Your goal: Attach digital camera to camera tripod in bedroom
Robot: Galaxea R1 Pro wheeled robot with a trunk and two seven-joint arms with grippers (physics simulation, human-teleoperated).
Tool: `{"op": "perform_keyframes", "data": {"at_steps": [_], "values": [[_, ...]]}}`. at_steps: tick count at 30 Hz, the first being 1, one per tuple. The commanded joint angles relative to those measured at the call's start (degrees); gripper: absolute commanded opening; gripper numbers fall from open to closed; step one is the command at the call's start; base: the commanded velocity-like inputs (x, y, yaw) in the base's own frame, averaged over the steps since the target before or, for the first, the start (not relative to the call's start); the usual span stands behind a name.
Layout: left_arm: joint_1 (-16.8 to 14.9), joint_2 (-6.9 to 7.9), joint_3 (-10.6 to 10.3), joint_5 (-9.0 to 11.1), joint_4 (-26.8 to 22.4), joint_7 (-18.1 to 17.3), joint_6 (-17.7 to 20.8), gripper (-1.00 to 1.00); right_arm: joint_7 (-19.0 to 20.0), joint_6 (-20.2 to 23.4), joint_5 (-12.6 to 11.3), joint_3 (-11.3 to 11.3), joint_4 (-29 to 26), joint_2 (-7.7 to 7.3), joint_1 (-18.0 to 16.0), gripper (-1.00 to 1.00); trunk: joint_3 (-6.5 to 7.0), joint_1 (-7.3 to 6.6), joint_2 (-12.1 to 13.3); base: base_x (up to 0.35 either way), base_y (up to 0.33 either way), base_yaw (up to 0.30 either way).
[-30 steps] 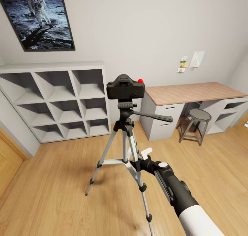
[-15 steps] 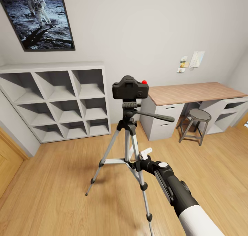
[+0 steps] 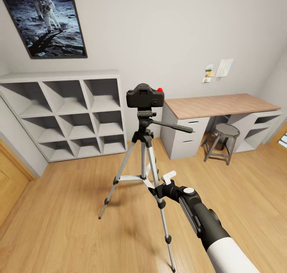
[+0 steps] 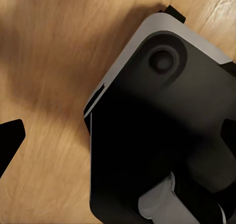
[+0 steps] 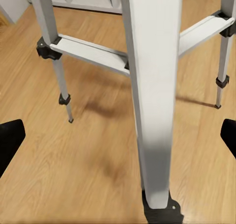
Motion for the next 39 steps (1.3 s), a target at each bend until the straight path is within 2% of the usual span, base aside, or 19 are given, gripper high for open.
{"op": "perform_keyframes", "data": {"at_steps": [1, 6, 18, 26, 32, 35, 38, 39], "values": [[-0.04, 0.00, -0.48, 0.37, -0.01, 0.17, 0.22, 1.00, 0.34, 0.23, 0.48, -0.08, -0.08, 0.02, -0.04, 1.00, -0.09, 0.02, -0.09, -0.038, -0.009, 0.000], [-0.04, -0.15, -0.53, 0.37, -0.03, 0.15, 0.20, 1.00, 0.34, 0.23, 0.47, -0.14, -0.08, 0.02, -0.04, 1.00, -0.09, 0.02, -0.09, -0.170, -0.004, 0.000], [-0.04, -0.68, -0.46, 0.37, 0.04, 0.19, 0.15, 1.00, 0.04, 0.23, 0.30, -0.16, -0.08, 0.02, -0.05, 1.00, -0.09, 0.02, -0.09, -0.327, 0.000, 0.000], [-0.02, -0.66, -0.46, 0.37, -0.01, 0.23, 0.09, 1.00, -2.75, 0.27, 0.29, -0.16, -0.08, 0.02, -0.04, 1.00, -0.09, 0.02, -0.09, -0.346, 0.000, 0.000], [-0.04, -0.57, -0.46, 0.42, -0.03, 0.23, 0.00, 1.00, -3.43, 0.34, 0.04, -0.16, 0.17, -0.06, 0.18, 1.00, -0.09, 0.02, -0.09, -0.261, 0.000, 0.000], [-0.04, -0.47, -0.49, 0.44, -0.01, 0.24, -0.08, 1.00, -3.53, 0.38, -0.07, -0.17, 0.81, -0.99, 0.17, 1.00, -0.09, 0.02, -0.09, -0.071, 0.000, 0.000], [-0.04, -0.40, -0.47, 0.45, 0.03, 0.24, -0.11, 1.00, -3.66, 0.43, -0.25, -0.22, 2.46, -3.47, 0.08, 1.00, -0.09, 0.02, -0.09, -0.029, 0.000, 0.000], [-0.04, -0.38, -0.46, 0.46, 0.02, 0.24, -0.12, 1.00, -3.69, 0.45, -0.42, -0.26, 3.92, -4.95, 0.06, 1.00, -0.09, 0.02, -0.09, -0.015, 0.000, 0.000]]}}
